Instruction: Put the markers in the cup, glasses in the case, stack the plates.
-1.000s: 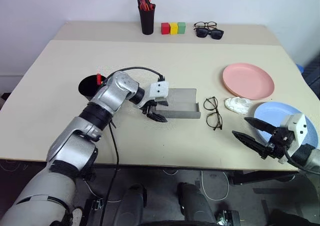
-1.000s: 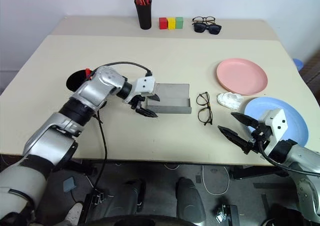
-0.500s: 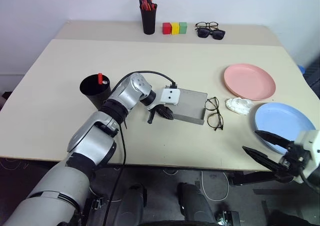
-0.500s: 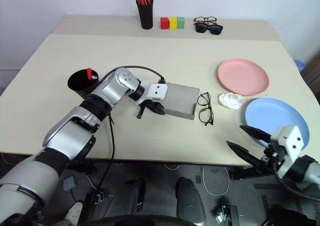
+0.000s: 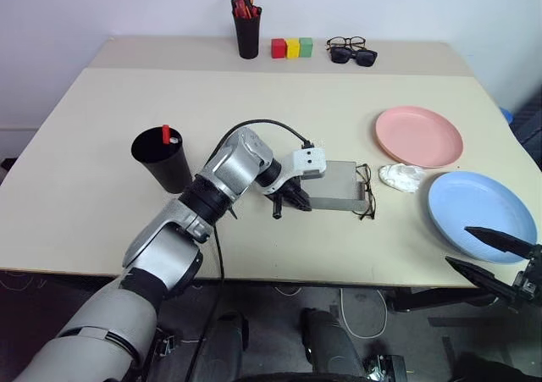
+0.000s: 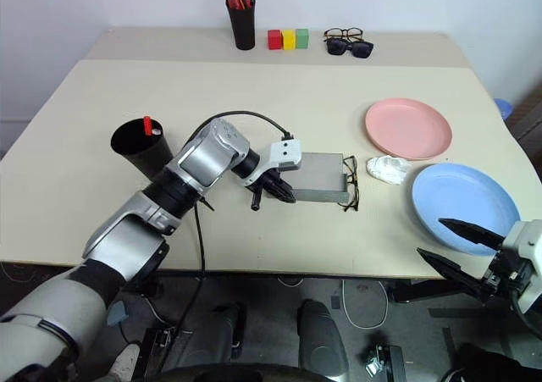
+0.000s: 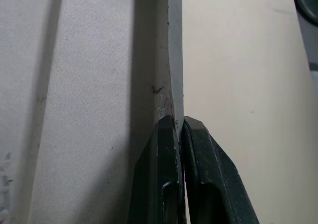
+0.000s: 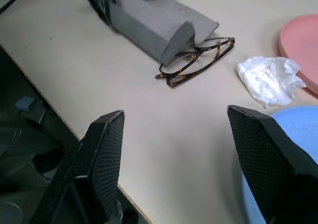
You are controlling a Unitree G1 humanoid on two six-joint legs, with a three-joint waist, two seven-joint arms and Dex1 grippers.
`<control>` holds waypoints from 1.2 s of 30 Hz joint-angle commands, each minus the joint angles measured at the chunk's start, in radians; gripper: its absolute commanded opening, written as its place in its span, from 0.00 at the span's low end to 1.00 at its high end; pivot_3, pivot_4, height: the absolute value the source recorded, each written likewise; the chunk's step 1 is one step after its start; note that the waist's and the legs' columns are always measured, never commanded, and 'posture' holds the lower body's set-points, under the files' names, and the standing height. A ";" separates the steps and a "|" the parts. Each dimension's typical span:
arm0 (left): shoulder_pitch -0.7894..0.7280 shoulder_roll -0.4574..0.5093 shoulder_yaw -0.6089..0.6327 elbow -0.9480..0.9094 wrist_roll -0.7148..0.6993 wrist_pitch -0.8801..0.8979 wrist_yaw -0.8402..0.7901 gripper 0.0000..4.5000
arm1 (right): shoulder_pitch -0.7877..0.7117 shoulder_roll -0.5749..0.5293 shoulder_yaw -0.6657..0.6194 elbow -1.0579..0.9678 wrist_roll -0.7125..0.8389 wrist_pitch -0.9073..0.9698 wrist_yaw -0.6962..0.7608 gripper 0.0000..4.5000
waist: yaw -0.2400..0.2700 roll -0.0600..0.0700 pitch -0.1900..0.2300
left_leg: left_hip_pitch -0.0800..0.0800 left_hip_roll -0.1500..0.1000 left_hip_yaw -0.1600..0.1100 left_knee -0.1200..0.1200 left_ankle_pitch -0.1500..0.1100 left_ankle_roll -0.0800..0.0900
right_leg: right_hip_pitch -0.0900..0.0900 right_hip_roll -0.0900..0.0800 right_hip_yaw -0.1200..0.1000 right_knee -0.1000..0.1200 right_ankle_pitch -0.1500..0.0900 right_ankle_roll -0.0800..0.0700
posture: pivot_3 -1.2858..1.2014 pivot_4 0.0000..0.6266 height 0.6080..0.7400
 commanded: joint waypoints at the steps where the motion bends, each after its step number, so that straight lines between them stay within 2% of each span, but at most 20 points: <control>1: 0.024 0.027 -0.009 -0.102 -0.007 0.030 0.017 0.00 | -0.004 -0.009 -0.013 -0.003 0.017 -0.004 0.008 0.75 | 0.001 0.000 0.000 | 0.000 0.000 0.000 0.000 0.000 0.000 | 0.000 0.000 0.000 0.000 0.000 0.000 | 0.52 0.24 1.00; 7: 0.062 0.072 -0.023 -0.200 -0.029 0.081 0.026 0.00 | -0.006 -0.014 0.002 0.017 0.007 0.014 0.009 0.75 | 0.004 0.000 0.000 | -0.001 0.000 0.000 0.001 0.000 0.000 | 0.000 0.000 0.000 0.000 0.000 0.000 | 0.52 0.24 1.00; 10: 0.077 0.091 -0.029 -0.229 -0.033 0.088 0.033 0.23 | -0.024 -0.017 0.016 0.034 -0.001 0.012 0.005 0.75 | 0.005 0.000 0.000 | -0.001 0.000 0.000 0.001 0.000 0.000 | 0.000 0.000 0.000 0.000 0.000 0.000 | 0.52 0.24 1.00; 16: 0.080 0.105 -0.023 -0.263 -0.066 0.117 0.036 0.91 | -0.097 -0.040 0.049 0.079 0.002 0.053 -0.027 0.75 | 0.003 0.000 0.000 | 0.000 0.000 0.000 0.001 0.000 0.000 | 0.000 0.000 0.000 0.000 0.000 0.000 | 0.52 0.24 1.00; 21: 0.073 0.103 0.060 -0.315 -0.129 0.118 0.085 0.91 | -0.242 -0.075 0.139 0.135 0.033 0.161 -0.063 0.75 | 0.001 0.000 0.000 | 0.001 0.000 0.000 0.001 0.000 0.000 | 0.001 0.000 0.000 0.000 0.000 -0.001 | 0.52 0.24 1.00; 24: 0.146 0.074 0.210 -0.391 -0.187 -0.052 0.214 0.91 | -0.355 -0.090 0.220 0.173 0.047 0.245 -0.076 0.75 | -0.002 0.001 -0.001 | 0.001 0.000 0.001 0.001 0.000 0.000 | 0.001 -0.001 0.000 0.000 0.003 -0.004 | 0.52 0.24 1.00; 27: 0.248 0.112 0.290 -0.486 -0.226 -0.175 0.237 0.91 | -0.481 -0.088 0.318 0.241 0.039 0.302 -0.079 0.75 | -0.002 0.003 -0.001 | 0.002 0.000 0.001 0.000 0.000 0.000 | 0.001 -0.001 0.000 0.001 0.003 -0.004 | 0.52 0.24 1.00; 32: 0.367 0.163 0.401 -0.575 -0.378 -0.220 0.195 0.91 | -0.655 -0.070 0.468 0.390 -0.003 0.330 -0.040 0.75 | 0.005 0.004 -0.002 | 0.002 0.000 0.001 0.001 0.000 0.000 | 0.001 0.000 0.000 0.003 0.005 -0.002 | 0.52 0.24 1.00; 36: 0.487 0.256 0.469 -0.654 -0.482 -0.250 0.125 0.91 | -0.777 -0.048 0.563 0.516 -0.040 0.344 -0.015 0.75 | 0.000 0.004 -0.002 | 0.001 0.000 0.001 0.003 0.000 0.000 | 0.002 -0.001 0.001 0.001 0.005 -0.002 | 0.52 0.24 1.00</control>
